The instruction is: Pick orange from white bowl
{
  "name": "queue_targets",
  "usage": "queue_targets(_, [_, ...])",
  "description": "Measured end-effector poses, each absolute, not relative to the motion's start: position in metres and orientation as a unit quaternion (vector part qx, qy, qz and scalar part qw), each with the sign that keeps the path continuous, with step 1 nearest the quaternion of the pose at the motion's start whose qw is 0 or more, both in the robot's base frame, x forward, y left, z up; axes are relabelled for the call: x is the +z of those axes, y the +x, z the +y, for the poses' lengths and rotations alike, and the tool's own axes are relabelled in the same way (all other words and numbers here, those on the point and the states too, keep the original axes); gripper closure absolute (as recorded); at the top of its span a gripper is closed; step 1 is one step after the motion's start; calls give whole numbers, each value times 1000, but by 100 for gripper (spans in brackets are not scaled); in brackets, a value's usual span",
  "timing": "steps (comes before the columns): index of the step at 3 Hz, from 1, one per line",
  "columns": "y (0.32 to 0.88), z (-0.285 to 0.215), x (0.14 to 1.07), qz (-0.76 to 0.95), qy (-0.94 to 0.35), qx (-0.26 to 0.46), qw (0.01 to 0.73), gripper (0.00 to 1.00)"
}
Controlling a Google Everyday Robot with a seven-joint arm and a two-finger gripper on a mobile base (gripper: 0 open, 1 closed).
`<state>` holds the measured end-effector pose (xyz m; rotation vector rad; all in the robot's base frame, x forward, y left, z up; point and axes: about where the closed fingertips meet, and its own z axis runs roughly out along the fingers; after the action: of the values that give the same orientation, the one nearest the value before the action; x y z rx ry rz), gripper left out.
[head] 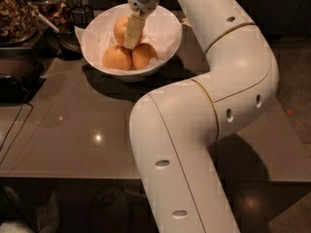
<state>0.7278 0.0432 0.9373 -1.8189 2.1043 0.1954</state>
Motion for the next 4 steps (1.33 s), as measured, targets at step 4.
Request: queue_targets(4, [713, 42, 982, 695, -656, 102, 275, 100])
